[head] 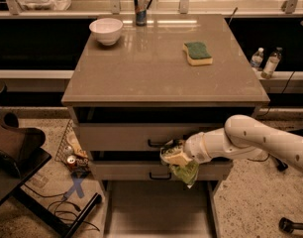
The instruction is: Pick green jalapeno chip bag from bottom drawer and place on counter
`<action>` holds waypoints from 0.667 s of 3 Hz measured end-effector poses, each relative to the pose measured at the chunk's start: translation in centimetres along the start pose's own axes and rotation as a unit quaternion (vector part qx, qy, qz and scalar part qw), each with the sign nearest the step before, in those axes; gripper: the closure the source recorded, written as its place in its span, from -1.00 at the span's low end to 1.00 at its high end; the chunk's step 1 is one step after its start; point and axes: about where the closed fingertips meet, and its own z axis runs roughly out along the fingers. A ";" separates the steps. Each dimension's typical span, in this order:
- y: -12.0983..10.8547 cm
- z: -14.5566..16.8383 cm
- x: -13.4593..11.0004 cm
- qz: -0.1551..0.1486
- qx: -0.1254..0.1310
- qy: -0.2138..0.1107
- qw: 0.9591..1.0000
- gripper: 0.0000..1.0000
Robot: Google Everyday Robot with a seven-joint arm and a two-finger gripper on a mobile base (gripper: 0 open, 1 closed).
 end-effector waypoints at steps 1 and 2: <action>0.0 0.0 0.0 0.000 0.000 0.000 1.000 -0.21; 0.0 0.0 0.0 0.000 0.000 0.000 1.000 -0.69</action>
Offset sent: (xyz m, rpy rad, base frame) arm 0.0000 0.0001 0.0000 0.0000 0.0001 0.0001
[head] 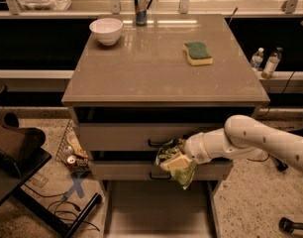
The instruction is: Pick green jalapeno chip bag from bottom drawer and place on counter
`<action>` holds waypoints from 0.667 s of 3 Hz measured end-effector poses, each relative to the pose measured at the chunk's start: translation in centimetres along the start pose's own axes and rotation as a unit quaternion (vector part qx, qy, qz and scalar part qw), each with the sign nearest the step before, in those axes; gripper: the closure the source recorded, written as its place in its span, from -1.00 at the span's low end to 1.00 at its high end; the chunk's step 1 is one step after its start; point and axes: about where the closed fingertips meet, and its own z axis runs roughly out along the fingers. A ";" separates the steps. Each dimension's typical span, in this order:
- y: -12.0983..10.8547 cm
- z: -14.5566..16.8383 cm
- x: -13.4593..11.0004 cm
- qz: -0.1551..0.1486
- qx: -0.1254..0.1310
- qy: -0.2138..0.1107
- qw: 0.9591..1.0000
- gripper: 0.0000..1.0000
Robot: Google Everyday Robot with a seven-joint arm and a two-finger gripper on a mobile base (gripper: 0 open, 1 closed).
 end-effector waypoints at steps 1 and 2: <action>1.0 -0.1 0.3 0.000 0.000 0.000 1.000 -1.00; 1.4 -0.2 0.4 0.000 0.000 0.000 1.000 -1.00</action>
Offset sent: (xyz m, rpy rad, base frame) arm -0.0028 -0.0006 0.0000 0.0000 0.0000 0.0001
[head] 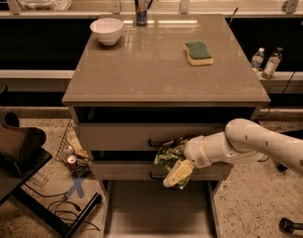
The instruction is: Pick green jalapeno chip bag from bottom drawer and place on counter
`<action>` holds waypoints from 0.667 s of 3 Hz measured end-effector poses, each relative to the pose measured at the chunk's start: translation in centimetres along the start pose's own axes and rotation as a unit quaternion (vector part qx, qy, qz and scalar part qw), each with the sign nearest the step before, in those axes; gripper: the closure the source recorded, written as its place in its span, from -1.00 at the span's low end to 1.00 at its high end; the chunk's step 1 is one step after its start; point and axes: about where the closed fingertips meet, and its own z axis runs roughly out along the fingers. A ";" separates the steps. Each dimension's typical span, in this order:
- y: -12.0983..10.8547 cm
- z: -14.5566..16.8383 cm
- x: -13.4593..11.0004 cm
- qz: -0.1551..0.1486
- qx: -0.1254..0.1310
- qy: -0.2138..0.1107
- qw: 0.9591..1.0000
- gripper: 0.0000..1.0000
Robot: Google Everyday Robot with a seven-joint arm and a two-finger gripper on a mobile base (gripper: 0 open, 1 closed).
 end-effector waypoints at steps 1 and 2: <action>0.2 0.0 0.0 0.000 0.000 0.000 1.000 -0.65; 0.3 -0.1 0.1 0.001 0.000 0.001 1.000 -0.03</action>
Offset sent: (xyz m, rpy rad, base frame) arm -0.0199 -0.0202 -0.0095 -0.0184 0.0506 -0.0296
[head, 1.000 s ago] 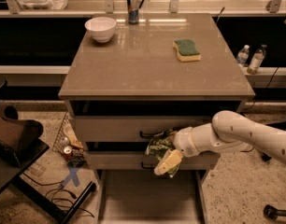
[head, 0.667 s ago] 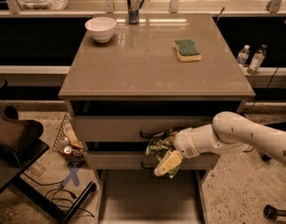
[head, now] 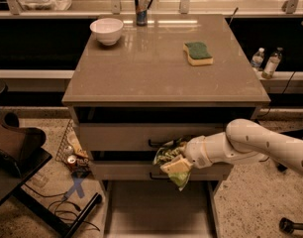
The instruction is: Pick green jalapeno chip bag from bottom drawer and place on counter
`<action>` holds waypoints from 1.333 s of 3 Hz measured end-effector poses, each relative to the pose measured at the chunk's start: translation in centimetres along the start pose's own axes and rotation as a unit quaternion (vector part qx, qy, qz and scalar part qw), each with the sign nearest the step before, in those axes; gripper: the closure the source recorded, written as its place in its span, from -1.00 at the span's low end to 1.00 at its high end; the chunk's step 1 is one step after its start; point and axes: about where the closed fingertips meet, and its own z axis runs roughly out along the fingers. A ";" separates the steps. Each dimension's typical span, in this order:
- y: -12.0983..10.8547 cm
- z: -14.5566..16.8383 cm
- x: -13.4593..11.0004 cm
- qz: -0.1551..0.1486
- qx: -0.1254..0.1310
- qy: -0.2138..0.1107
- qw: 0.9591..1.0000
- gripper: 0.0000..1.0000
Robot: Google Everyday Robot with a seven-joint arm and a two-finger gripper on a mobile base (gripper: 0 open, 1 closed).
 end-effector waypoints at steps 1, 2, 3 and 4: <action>2.8 -3.6 3.6 0.045 0.016 0.044 0.998 0.59; 7.1 -8.3 7.2 0.081 0.016 0.103 0.991 0.99; 8.1 -11.7 6.5 0.079 0.041 0.098 0.991 1.00; 6.5 -13.4 -1.5 0.040 0.064 0.057 0.995 1.00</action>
Offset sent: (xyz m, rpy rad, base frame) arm -0.1712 -0.1473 0.0109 -0.3149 0.2749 -0.1163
